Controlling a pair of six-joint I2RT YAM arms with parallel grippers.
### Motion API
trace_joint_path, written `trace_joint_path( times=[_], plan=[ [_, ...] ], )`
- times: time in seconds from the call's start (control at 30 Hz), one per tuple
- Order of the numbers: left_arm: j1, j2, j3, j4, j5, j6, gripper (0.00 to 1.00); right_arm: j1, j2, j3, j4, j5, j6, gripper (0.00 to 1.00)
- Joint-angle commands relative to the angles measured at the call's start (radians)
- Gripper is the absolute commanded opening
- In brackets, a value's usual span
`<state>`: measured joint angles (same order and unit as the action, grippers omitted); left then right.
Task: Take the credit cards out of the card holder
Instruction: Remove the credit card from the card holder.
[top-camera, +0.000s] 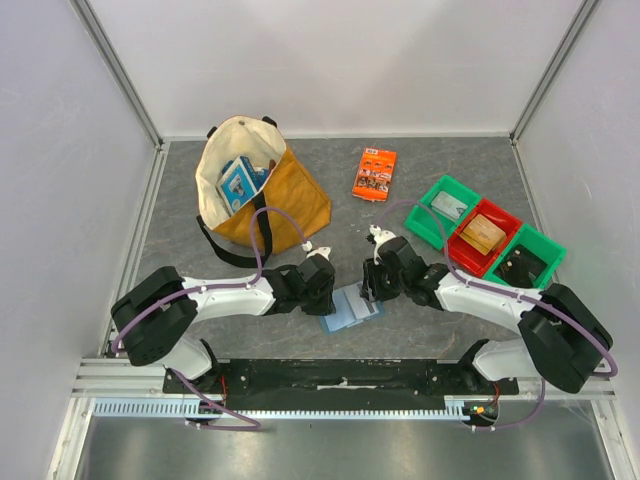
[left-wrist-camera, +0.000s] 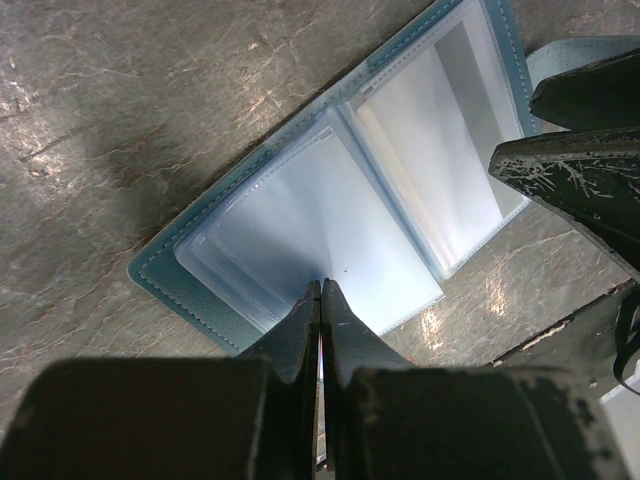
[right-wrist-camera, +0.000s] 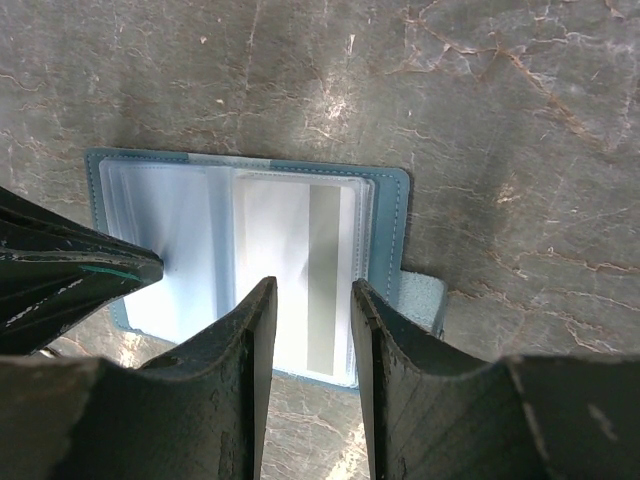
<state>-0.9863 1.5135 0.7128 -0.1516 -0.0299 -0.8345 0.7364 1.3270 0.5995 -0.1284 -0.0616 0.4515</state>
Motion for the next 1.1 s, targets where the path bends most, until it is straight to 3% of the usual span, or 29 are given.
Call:
trace_joint_path(
  times=[0.0, 0.47, 1.07],
  plan=[
    [-0.008, 0.005, -0.004, -0.062, -0.038, -0.009, 0.03, 0.009, 0.009, 0.029, 0.019, 0.022, -0.016, 0.43],
    [-0.008, 0.008, -0.001, -0.062, -0.036, -0.006, 0.02, 0.011, 0.054, 0.028, 0.029, 0.013, -0.023, 0.42],
    [-0.009, 0.016, 0.002, -0.062, -0.031, -0.002, 0.03, 0.012, -0.02, 0.046, 0.0, -0.015, -0.019, 0.39]
  ],
)
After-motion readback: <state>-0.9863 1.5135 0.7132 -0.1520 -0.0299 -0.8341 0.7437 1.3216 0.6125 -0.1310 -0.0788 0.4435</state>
